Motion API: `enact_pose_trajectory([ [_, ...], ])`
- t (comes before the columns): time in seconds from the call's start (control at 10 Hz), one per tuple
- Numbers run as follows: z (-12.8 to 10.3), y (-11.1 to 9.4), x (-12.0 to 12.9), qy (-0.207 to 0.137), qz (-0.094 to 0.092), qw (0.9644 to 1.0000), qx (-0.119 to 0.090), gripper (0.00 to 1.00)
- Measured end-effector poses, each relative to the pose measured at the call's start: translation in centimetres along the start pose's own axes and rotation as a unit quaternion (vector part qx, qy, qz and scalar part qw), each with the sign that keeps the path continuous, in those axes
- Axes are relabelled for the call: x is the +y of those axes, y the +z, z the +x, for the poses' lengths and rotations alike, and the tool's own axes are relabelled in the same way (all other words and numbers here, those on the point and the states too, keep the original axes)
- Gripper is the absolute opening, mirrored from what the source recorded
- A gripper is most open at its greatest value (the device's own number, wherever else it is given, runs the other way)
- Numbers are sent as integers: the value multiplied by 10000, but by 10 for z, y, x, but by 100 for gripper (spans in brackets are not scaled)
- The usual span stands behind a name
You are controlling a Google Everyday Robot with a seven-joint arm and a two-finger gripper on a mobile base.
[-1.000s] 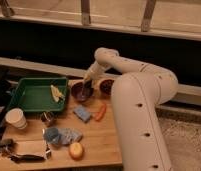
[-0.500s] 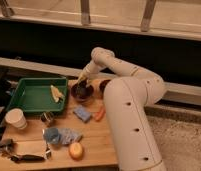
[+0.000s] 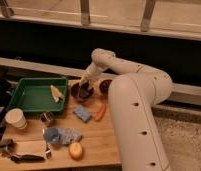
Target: Wipe purple bowl with eraser
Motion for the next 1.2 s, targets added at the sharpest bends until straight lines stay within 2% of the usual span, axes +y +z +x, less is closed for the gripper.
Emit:
enact_pose_trajectory([
  [0.2, -17, -4, 0, -7, 142, 9998, -122, 0],
  [0.4, -33, 3, 8, -109, 128, 9998, -125, 0],
  [0.6, -29, 19, 22, -257, 47, 9997, 39, 0],
  [0.8, -15, 22, 23, -277, -4, 9995, 173, 0],
  [1.0, -1, 17, 20, -258, 12, 9995, 200, 0],
  [1.1, 3, 4, 8, -122, 37, 9998, 140, 0],
  [1.2, 3, 1, 6, -99, 49, 9999, 121, 0],
])
